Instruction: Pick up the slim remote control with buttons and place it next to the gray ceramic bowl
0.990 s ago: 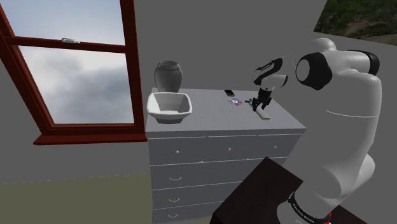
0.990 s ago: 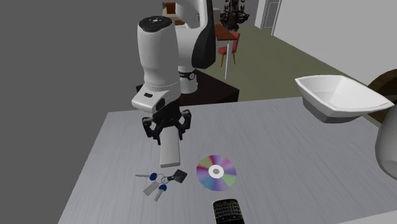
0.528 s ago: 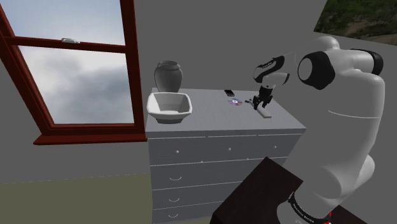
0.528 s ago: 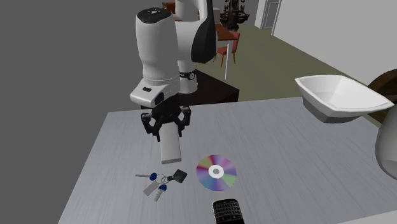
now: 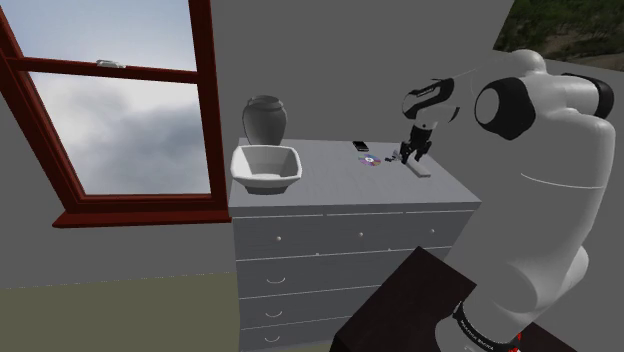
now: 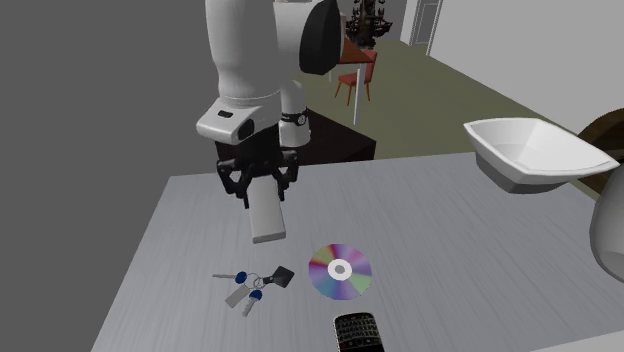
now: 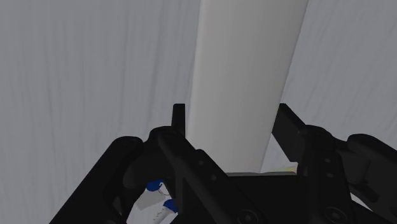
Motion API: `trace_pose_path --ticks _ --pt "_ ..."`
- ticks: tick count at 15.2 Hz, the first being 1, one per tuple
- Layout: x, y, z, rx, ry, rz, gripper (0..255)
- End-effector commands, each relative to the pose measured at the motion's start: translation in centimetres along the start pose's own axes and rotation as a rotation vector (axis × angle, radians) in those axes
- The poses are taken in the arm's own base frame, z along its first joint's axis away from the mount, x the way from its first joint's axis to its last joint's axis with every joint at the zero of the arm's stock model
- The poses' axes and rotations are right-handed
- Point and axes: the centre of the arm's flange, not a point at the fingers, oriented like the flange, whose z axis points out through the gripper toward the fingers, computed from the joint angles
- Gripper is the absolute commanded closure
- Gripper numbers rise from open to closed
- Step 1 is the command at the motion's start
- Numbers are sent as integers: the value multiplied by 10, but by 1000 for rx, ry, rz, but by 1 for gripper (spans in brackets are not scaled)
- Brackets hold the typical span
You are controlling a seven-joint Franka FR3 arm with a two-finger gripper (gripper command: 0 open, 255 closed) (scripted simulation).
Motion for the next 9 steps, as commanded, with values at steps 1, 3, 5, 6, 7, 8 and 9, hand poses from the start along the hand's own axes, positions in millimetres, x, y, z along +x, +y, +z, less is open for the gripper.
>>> trace_pose_path --ticks 1,3,5,6,7,8,9 --pt "-1 0 -11 0 0 0 255" --pt "-1 0 -22 0 0 0 255" --pt "-1 0 -33 0 0 0 255" --pt "-1 0 -38 0 0 0 255" --pt "-1 0 -43 0 0 0 255" --pt "-1 0 -48 0 0 0 255" --pt "-1 0 -54 0 0 0 255"
